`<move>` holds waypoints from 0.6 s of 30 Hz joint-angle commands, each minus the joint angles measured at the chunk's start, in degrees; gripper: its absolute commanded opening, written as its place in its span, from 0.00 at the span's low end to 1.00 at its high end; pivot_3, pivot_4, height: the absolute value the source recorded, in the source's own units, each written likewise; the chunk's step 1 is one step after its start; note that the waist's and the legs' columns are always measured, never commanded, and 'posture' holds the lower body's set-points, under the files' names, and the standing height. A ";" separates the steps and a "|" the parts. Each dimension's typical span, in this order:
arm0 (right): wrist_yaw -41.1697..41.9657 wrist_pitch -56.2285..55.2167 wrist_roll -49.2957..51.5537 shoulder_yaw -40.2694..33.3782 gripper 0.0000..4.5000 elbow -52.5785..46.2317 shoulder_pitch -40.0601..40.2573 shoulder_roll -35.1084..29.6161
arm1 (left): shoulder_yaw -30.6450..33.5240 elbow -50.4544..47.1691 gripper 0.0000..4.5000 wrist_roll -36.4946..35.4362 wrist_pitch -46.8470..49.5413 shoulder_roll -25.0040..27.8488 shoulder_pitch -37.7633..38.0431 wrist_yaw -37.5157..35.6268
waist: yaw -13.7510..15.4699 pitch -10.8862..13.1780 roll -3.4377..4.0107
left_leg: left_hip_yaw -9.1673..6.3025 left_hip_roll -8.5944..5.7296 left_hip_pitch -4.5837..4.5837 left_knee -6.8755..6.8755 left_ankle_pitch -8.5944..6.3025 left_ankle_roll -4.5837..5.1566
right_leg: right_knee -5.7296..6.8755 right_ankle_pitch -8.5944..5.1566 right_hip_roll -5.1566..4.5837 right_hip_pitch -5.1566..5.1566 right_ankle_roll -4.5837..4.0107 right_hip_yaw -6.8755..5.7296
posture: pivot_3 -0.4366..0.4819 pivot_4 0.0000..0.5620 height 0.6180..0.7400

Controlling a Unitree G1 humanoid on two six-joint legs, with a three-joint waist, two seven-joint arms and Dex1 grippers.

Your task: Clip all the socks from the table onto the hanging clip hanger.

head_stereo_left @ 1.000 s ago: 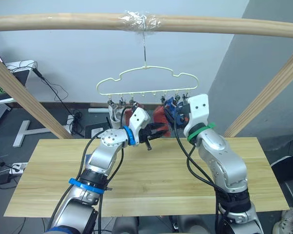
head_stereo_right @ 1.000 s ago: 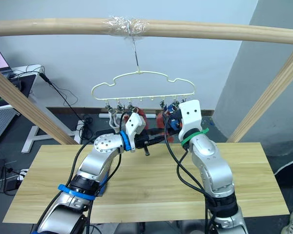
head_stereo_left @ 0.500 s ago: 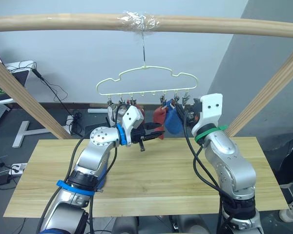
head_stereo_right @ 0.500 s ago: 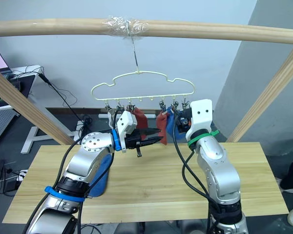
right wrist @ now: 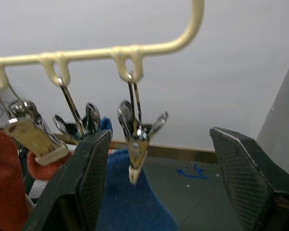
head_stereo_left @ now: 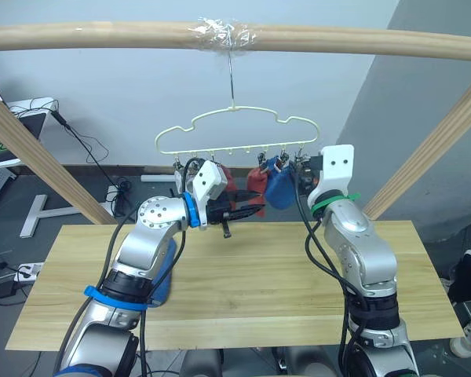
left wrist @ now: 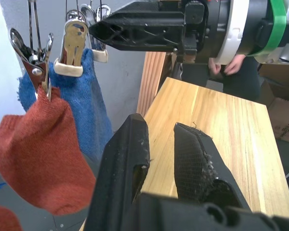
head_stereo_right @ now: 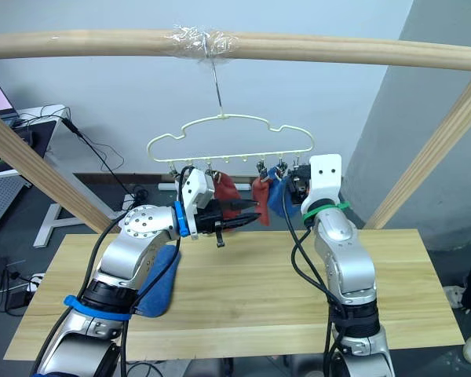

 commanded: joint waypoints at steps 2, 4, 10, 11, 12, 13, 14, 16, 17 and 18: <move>-1.82 -2.16 0.37 -1.02 0.76 0.96 -3.01 2.28 | 1.62 -2.50 0.28 -1.28 0.55 0.65 -1.08 0.29 | -0.01 0.00 0.00 | 0.01 0.00 0.00 0.00 0.00 0.00 | 0.00 0.00 0.00 0.00 0.00 0.01 | 0.42 0.33 0.75; -2.51 -2.50 0.58 -1.32 0.76 1.78 -3.80 3.38 | 1.78 -2.58 0.28 -1.33 0.90 0.66 -1.29 0.41 | 0.01 0.00 0.00 | 0.00 0.00 0.00 0.00 0.00 0.00 | 0.01 0.00 0.00 0.00 0.00 0.00 | 0.42 0.33 0.75; -3.99 -3.32 0.38 -1.87 0.76 3.38 -5.20 5.40 | 1.83 -2.35 0.28 -1.09 1.00 0.50 -1.71 1.15 | 0.13 0.00 0.00 | 0.01 0.00 -0.02 0.00 0.00 0.00 | 0.00 0.00 -0.01 -0.02 0.00 0.00 | 0.43 0.32 0.75; -4.33 -3.32 0.33 -2.01 0.76 3.64 -5.44 5.66 | 1.80 -2.41 0.28 -1.09 1.04 0.53 -1.68 1.16 | 0.13 0.00 0.00 | 0.00 0.00 -0.02 0.00 0.00 0.00 | 0.00 0.00 -0.01 -0.02 0.00 0.00 | 0.43 0.32 0.75; -4.56 -3.28 0.31 -2.10 0.76 3.73 -5.53 5.85 | 1.78 -2.54 0.28 -1.08 1.07 0.54 -1.60 1.17 | 0.14 0.00 0.00 | 0.00 0.00 -0.02 0.00 0.00 0.00 | 0.00 0.00 -0.01 -0.02 0.00 0.00 | 0.43 0.33 0.75; -4.94 -3.22 0.40 -2.40 0.76 3.89 -5.67 6.22 | 1.79 -2.54 0.28 -1.04 1.08 0.51 -1.57 1.23 | 0.15 0.00 0.00 | 0.00 0.00 -0.02 0.00 0.00 0.00 | 0.00 0.00 -0.01 -0.02 0.00 -0.01 | 0.43 0.33 0.75; -5.18 -3.18 0.46 -2.62 0.76 3.98 -5.75 6.48 | 1.80 -2.54 0.28 -1.02 1.10 0.49 -1.56 1.26 | 0.15 0.00 0.00 | 0.00 0.00 -0.02 0.00 0.00 0.00 | 0.01 0.00 -0.02 -0.02 -0.01 -0.01 | 0.43 0.33 0.75; -5.98 -2.57 0.82 -3.29 0.76 4.00 -6.09 7.29 | 1.73 -2.61 0.28 -0.94 1.13 0.52 -1.52 1.25 | 0.14 0.00 0.00 | 0.00 0.00 -0.02 0.00 0.00 0.00 | 0.01 0.00 -0.01 -0.03 -0.01 0.00 | 0.43 0.33 0.75; -6.34 -2.16 0.99 -3.57 0.76 4.02 -6.29 7.66 | 1.71 -2.55 0.28 -0.90 1.13 0.50 -1.56 1.27 | 0.14 0.00 0.01 | 0.01 0.00 -0.02 0.00 0.00 0.00 | 0.01 0.00 -0.01 -0.03 -0.01 0.00 | 0.43 0.33 0.75; -6.57 -1.64 1.29 -3.90 0.76 4.01 -6.49 8.09 | 1.67 -2.38 0.28 -0.80 1.05 0.46 -1.63 1.32 | 0.14 0.00 0.01 | 0.00 0.00 -0.02 0.00 0.00 0.00 | 0.01 0.00 -0.01 -0.04 -0.01 0.00 | 0.43 0.33 0.75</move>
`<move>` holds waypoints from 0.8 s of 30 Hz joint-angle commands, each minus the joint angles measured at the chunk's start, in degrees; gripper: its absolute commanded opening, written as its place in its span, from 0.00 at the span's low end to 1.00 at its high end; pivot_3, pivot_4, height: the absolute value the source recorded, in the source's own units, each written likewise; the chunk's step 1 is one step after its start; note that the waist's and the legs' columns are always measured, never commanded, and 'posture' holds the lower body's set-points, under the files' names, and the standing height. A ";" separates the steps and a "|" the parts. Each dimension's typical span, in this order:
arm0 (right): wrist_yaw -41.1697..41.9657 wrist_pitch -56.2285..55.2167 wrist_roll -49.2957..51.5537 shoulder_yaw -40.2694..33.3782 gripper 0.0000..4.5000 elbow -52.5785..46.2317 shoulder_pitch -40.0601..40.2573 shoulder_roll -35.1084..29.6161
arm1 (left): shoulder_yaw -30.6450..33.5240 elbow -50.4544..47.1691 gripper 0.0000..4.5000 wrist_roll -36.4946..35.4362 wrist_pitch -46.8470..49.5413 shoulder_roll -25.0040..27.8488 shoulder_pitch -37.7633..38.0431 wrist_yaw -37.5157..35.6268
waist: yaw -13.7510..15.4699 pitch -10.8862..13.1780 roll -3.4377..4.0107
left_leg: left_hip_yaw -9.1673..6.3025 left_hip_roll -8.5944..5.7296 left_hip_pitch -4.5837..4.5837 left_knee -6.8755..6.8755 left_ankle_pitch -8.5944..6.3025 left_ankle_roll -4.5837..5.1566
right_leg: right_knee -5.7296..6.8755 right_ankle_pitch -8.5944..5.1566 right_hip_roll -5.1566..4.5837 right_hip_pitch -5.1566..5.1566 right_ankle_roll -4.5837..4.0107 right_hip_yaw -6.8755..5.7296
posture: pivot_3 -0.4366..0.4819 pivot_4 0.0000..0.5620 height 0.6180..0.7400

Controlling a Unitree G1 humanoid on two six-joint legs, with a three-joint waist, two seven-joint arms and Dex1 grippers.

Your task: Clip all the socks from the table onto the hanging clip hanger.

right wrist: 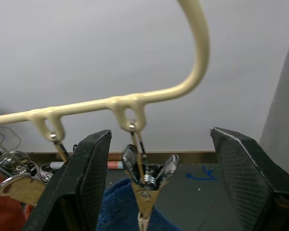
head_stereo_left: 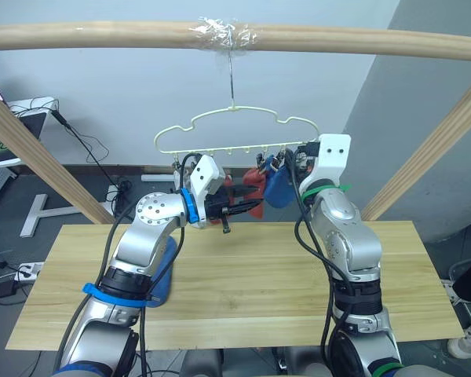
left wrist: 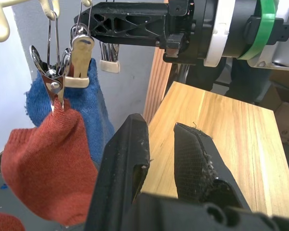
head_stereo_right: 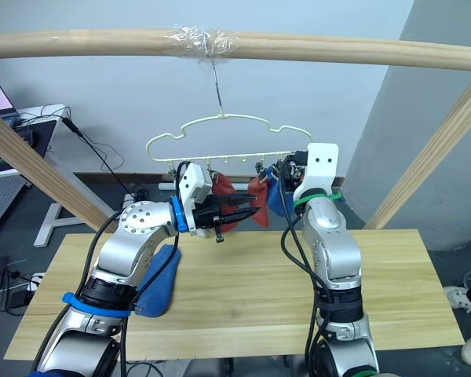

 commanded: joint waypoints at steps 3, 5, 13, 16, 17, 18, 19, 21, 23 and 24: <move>-1.21 0.67 1.69 -1.23 0.76 -1.59 -2.20 1.66 | 0.74 -2.19 0.28 -0.53 -0.02 0.28 -0.78 0.50 | 0.03 0.00 0.00 | 0.00 0.00 -0.01 0.00 0.00 0.00 | 0.00 0.00 0.00 0.00 0.00 0.00 | 0.43 0.33 0.75; -1.09 0.68 1.97 -1.21 0.76 -1.61 -2.26 1.74 | 0.68 -2.24 0.28 -0.51 -0.03 0.28 -0.72 0.50 | 0.03 0.00 0.01 | 0.01 -0.01 -0.01 0.00 0.00 0.00 | 0.00 0.00 -0.01 0.00 0.00 0.00 | 0.43 0.33 0.75; -0.73 0.73 3.61 -1.18 0.48 -1.47 -2.38 2.04 | 0.65 -2.03 0.28 -0.20 -0.18 0.30 -0.72 0.89 | 0.01 0.01 0.01 | 0.01 0.00 -0.02 -0.01 0.00 0.00 | 0.01 0.00 0.00 -0.03 0.00 0.01 | 0.43 0.33 0.75; -0.61 0.93 4.32 -1.37 0.23 -1.40 -2.45 2.40 | 0.66 -1.92 0.28 -0.05 -0.37 0.58 -0.42 0.96 | 0.01 0.01 0.01 | 0.01 0.00 -0.04 0.00 0.00 0.00 | 0.00 0.00 0.00 -0.04 0.00 0.01 | 0.43 0.33 0.75; -0.45 0.90 4.50 -1.24 0.15 -1.38 -2.49 2.34 | 0.70 -1.92 0.28 0.03 -0.37 0.72 -0.25 1.04 | 0.02 0.01 0.01 | 0.01 0.00 -0.04 -0.01 0.00 0.00 | 0.00 0.00 0.00 -0.05 0.00 0.01 | 0.43 0.33 0.75; -0.32 0.83 4.67 -1.06 0.09 -1.34 -2.53 2.22 | 0.82 -1.99 0.28 0.04 -0.25 0.85 -0.04 1.22 | 0.03 0.01 0.01 | 0.00 0.00 -0.04 -0.01 0.00 0.00 | 0.00 0.00 0.00 -0.05 0.00 0.00 | 0.43 0.33 0.75; -0.29 0.77 4.83 -0.92 0.05 -1.29 -2.57 2.08 | 0.89 -2.04 0.28 0.03 -0.14 0.95 0.10 1.36 | 0.03 0.01 0.01 | 0.00 0.00 -0.04 -0.01 0.00 0.00 | 0.00 0.00 0.00 -0.05 0.00 0.00 | 0.43 0.33 0.75; -0.29 0.73 5.17 -0.67 0.00 -1.52 -2.43 1.93 | 1.17 -2.61 0.28 0.01 0.22 1.31 0.80 1.95 | 0.03 0.01 0.01 | 0.00 0.00 -0.05 -0.01 0.00 0.00 | 0.01 0.00 0.00 -0.05 0.00 0.01 | 0.43 0.34 0.75; 0.20 0.34 5.51 -0.39 0.00 -1.55 -2.49 1.72 | 2.82 -4.44 0.28 1.00 1.34 3.45 4.54 4.02 | -0.17 0.01 0.01 | 0.01 0.00 -0.05 -0.01 0.00 0.00 | 0.00 0.00 0.00 -0.05 0.00 0.01 | 0.43 0.34 0.75; 0.40 0.13 5.66 -0.32 0.00 -1.52 -2.53 1.63 | 3.48 -5.13 0.28 1.39 1.61 4.46 6.19 4.77 | -0.52 0.01 0.01 | 0.04 0.01 -0.04 -0.02 0.00 0.00 | 0.00 0.00 0.00 -0.07 0.00 0.05 | 0.43 0.34 0.75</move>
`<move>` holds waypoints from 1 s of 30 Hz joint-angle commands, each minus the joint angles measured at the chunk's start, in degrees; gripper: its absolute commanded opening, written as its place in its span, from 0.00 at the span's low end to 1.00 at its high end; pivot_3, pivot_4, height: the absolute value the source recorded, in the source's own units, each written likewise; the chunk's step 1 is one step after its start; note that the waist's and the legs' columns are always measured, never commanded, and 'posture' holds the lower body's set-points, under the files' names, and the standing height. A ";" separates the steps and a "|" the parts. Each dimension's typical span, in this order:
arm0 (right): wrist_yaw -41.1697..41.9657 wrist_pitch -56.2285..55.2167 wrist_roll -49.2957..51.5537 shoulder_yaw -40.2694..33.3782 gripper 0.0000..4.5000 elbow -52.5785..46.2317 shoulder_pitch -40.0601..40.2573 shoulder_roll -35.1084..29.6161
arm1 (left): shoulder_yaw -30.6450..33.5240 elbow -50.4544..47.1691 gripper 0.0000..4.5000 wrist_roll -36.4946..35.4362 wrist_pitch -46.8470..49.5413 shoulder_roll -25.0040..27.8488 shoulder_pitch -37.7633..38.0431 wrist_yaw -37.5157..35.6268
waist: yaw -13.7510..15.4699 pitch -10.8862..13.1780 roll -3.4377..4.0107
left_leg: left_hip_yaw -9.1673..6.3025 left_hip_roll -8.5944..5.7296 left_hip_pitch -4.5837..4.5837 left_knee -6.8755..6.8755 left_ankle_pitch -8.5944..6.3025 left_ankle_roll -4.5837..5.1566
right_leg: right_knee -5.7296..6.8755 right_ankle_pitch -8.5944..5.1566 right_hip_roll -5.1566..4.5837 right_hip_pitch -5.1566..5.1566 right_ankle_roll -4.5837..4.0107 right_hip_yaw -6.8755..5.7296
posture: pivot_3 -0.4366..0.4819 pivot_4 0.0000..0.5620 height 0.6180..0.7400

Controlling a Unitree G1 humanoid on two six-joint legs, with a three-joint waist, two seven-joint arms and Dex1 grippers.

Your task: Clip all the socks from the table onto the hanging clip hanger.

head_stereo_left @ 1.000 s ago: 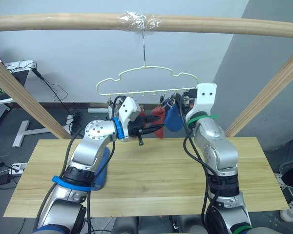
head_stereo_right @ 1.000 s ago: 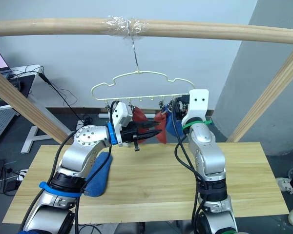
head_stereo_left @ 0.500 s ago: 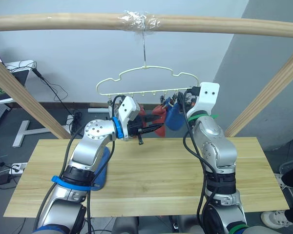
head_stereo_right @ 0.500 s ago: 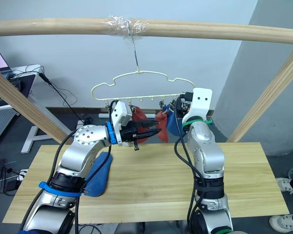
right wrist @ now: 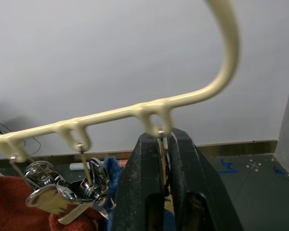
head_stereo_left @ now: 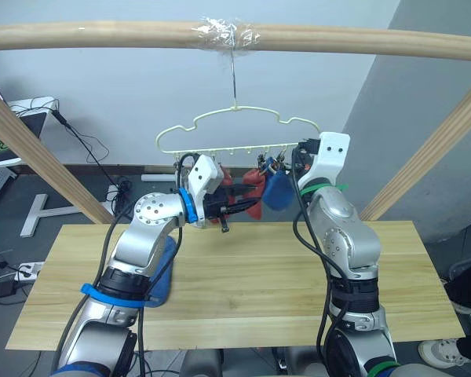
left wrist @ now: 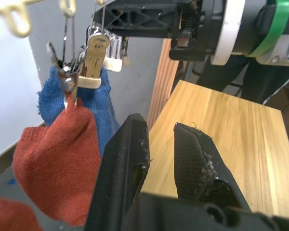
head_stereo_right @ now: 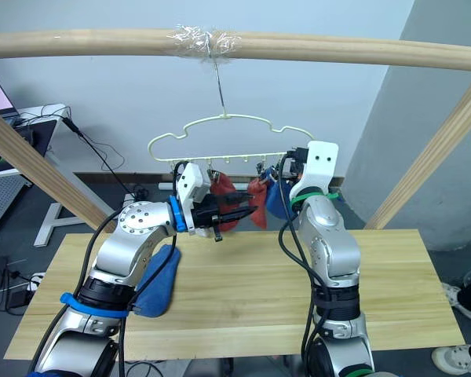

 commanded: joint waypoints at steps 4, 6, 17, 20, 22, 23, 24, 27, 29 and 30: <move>1.47 -1.13 1.55 0.36 0.00 -1.62 -1.37 0.34 | 4.04 -5.71 0.28 1.36 1.08 6.08 8.63 2.73 | -0.42 0.03 0.05 | -0.07 0.04 -0.12 -0.04 0.00 0.00 | 0.03 0.00 0.01 -0.14 -0.01 -0.06 | 0.44 0.34 0.75; 1.98 -1.08 1.51 0.60 0.00 -1.51 -1.39 0.05 | 5.37 -6.35 0.28 0.60 2.13 7.03 10.62 3.43 | -0.16 0.05 0.04 | -0.06 0.03 -0.14 -0.02 0.00 0.00 | 0.03 0.00 -0.01 -0.14 -0.01 -0.06 | 0.45 0.34 0.75; 3.96 -0.63 1.55 0.55 0.00 -1.02 -1.97 -1.25 | 15.40 6.91 0.39 2.26 8.37 8.22 18.71 15.34 | 0.21 0.17 0.07 | -0.10 0.07 -0.17 -0.04 0.00 0.00 | 0.04 -0.01 0.01 -0.22 -0.02 -0.12 | 0.47 0.35 0.75; 5.19 0.34 1.64 1.11 0.00 -1.33 -2.31 -2.15 | 17.51 13.63 0.59 1.24 14.71 7.46 17.57 18.63 | 0.38 0.22 0.02 | -0.08 0.02 -0.18 0.01 0.00 0.00 | 0.04 0.00 -0.04 -0.20 -0.02 -0.12 | 0.47 0.35 0.75; 5.61 0.80 1.70 1.10 0.00 -1.46 -2.36 -2.48 | 16.33 16.50 0.65 2.47 15.19 7.35 17.14 19.19 | 0.37 0.24 -0.01 | -0.05 0.02 -0.20 0.02 0.00 0.00 | 0.03 0.00 -0.04 -0.20 -0.01 -0.10 | 0.47 0.35 0.75; 5.75 0.96 1.69 1.08 0.00 -1.50 -2.36 -2.58 | 15.94 17.46 0.65 2.72 15.35 7.19 16.90 19.33 | 0.38 0.24 -0.01 | -0.05 0.01 -0.21 0.02 0.00 0.00 | 0.02 0.00 -0.07 -0.21 -0.01 -0.11 | 0.47 0.35 0.75; 5.87 1.23 1.73 1.11 0.00 -1.60 -2.37 -2.65 | 15.03 18.73 0.65 3.16 15.21 7.14 16.62 18.87 | 0.39 0.24 -0.01 | -0.06 0.01 -0.22 0.01 0.00 0.00 | 0.02 0.00 -0.08 -0.21 -0.01 -0.12 | 0.47 0.36 0.75; 6.18 1.63 1.80 1.34 0.00 -1.89 -2.50 -2.83 | 13.41 23.01 0.65 4.16 13.54 6.39 15.47 18.24 | 0.41 0.24 -0.01 | -0.11 0.02 -0.22 -0.02 0.00 0.00 | 0.03 0.00 -0.07 -0.22 -0.02 -0.17 | 0.46 0.36 0.75; 6.29 1.89 1.68 1.52 0.00 -2.04 -2.69 -2.90 | 12.80 24.79 0.65 3.76 13.01 5.76 14.72 16.71 | 0.44 0.24 -0.01 | -0.11 0.02 -0.22 0.00 0.00 0.00 | 0.05 0.01 -0.08 -0.22 -0.02 -0.17 | 0.46 0.36 0.75; 6.33 1.99 1.63 1.56 0.00 -2.10 -2.74 -2.90 | 12.63 25.29 0.65 3.62 12.83 5.63 14.50 16.22 | 0.42 0.24 -0.01 | -0.12 0.03 -0.21 0.00 0.00 -0.01 | 0.06 0.01 -0.08 -0.22 -0.03 -0.17 | 0.46 0.36 0.75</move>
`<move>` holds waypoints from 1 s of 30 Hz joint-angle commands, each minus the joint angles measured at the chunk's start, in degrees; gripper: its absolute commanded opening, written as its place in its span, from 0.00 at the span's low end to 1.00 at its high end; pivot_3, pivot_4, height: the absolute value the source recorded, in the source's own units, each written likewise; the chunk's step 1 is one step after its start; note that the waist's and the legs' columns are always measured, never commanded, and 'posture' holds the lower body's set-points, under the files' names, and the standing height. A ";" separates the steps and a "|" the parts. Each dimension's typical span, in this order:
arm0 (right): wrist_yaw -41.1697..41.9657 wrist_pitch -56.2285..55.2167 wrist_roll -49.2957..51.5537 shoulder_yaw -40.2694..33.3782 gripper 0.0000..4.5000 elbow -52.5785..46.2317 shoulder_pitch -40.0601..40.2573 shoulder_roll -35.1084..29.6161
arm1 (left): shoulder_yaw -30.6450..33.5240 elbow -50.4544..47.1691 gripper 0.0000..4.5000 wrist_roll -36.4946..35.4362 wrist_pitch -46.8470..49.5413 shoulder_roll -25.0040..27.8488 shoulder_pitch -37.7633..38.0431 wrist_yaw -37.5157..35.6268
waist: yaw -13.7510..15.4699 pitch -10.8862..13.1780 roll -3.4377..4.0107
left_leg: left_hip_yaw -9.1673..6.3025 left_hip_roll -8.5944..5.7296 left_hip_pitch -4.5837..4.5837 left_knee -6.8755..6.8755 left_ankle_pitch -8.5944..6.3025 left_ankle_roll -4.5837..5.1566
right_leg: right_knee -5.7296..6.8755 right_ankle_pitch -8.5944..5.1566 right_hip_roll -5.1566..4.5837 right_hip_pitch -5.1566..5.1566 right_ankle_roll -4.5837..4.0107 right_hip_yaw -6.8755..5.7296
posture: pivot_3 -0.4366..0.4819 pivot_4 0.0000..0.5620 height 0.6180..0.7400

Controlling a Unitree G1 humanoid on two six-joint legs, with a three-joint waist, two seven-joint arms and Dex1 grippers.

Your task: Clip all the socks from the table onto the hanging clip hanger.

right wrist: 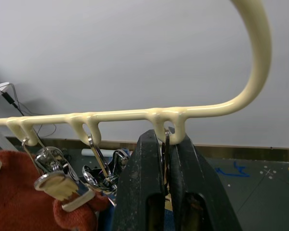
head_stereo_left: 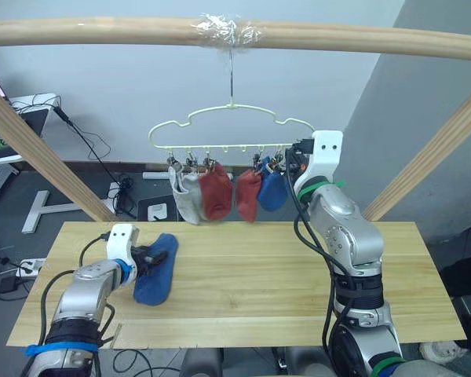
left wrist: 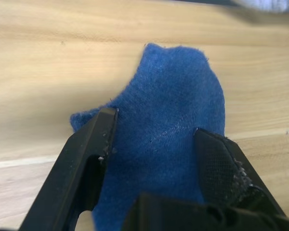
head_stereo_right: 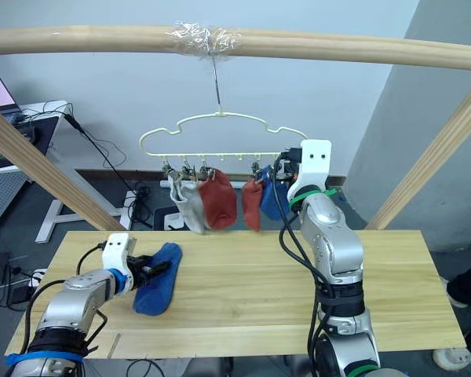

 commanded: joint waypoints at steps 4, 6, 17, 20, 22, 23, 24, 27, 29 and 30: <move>0.80 -0.18 1.01 0.69 0.00 -2.94 -1.73 -0.01 | -0.97 4.15 0.56 0.83 -2.84 -0.61 -1.36 -1.78 | -0.07 0.00 0.00 | 0.03 -0.01 0.01 0.01 0.00 0.00 | 0.02 0.00 0.00 0.01 0.00 0.03 | 0.44 0.35 0.75; 0.75 -0.02 1.01 0.83 0.00 -3.26 -1.55 0.10 | -1.81 5.21 0.45 1.59 -3.33 -0.30 -1.05 -2.57 | -0.08 0.00 0.00 | 0.02 -0.01 0.01 0.01 0.00 0.00 | 0.02 0.00 0.00 0.00 0.00 0.02 | 0.43 0.35 0.75; 0.56 0.26 0.88 1.22 0.00 -3.73 -1.23 0.40 | -4.47 0.78 0.00 2.89 -9.61 0.31 2.01 -7.40 | -0.11 0.00 0.01 | 0.05 -0.01 0.02 0.00 0.00 0.00 | 0.01 0.00 -0.03 0.00 0.00 0.05 | 0.44 0.35 0.75; 0.60 0.44 0.96 1.18 0.00 -3.85 -1.18 0.42 | -7.08 -3.66 0.00 2.98 -13.02 -0.40 1.46 -10.74 | -0.12 0.01 0.01 | 0.06 -0.02 0.01 0.00 0.00 0.00 | 0.00 0.00 -0.04 0.00 0.00 0.05 | 0.43 0.36 0.75; 0.58 0.55 0.96 1.13 0.00 -3.95 -1.17 0.43 | -8.73 -5.84 0.00 3.15 -15.47 -0.94 0.77 -12.54 | -0.11 0.01 0.01 | 0.06 -0.02 0.00 0.01 0.00 0.00 | -0.01 0.00 -0.04 0.00 0.00 0.04 | 0.43 0.36 0.75; 0.56 0.68 0.98 1.01 0.00 -4.06 -1.14 0.40 | -11.08 -8.22 0.00 3.75 -17.73 -2.04 -0.85 -13.95 | -0.09 0.01 0.02 | 0.06 -0.02 -0.01 0.01 0.00 0.00 | -0.01 0.00 -0.04 0.00 0.00 0.05 | 0.43 0.36 0.75; 0.54 0.77 1.00 0.92 0.00 -4.15 -1.13 0.38 | -12.78 -9.91 0.00 4.22 -19.40 -2.85 -2.03 -14.98 | 0.02 0.03 0.03 | 0.05 -0.02 -0.02 0.01 0.00 0.00 | -0.01 0.00 -0.03 0.00 0.00 0.04 | 0.43 0.36 0.75; 0.47 0.93 0.95 0.85 0.00 -4.33 -1.12 0.35 | -14.71 -12.12 0.00 4.01 -20.69 -5.80 -4.78 -15.05 | 0.03 0.03 0.03 | 0.05 -0.04 -0.05 0.04 0.00 0.00 | -0.01 0.00 -0.03 0.00 0.00 0.04 | 0.41 0.36 0.75; 0.18 1.24 1.22 0.46 0.00 -4.52 -1.19 0.69 | -15.01 -13.06 0.00 3.12 -20.60 -8.29 -6.36 -14.54 | -0.29 0.03 0.02 | 0.07 -0.05 -0.06 0.04 0.00 0.00 | -0.03 0.01 -0.03 0.01 0.01 0.06 | 0.40 0.36 0.75; -0.01 1.46 1.42 0.15 0.00 -4.63 -1.23 0.95 | -15.10 -13.50 0.00 2.64 -20.55 -9.42 -7.01 -14.41 | -0.56 0.03 0.03 | 0.11 -0.05 -0.05 0.04 0.00 0.00 | -0.03 0.01 -0.02 0.00 0.01 0.10 | 0.40 0.36 0.75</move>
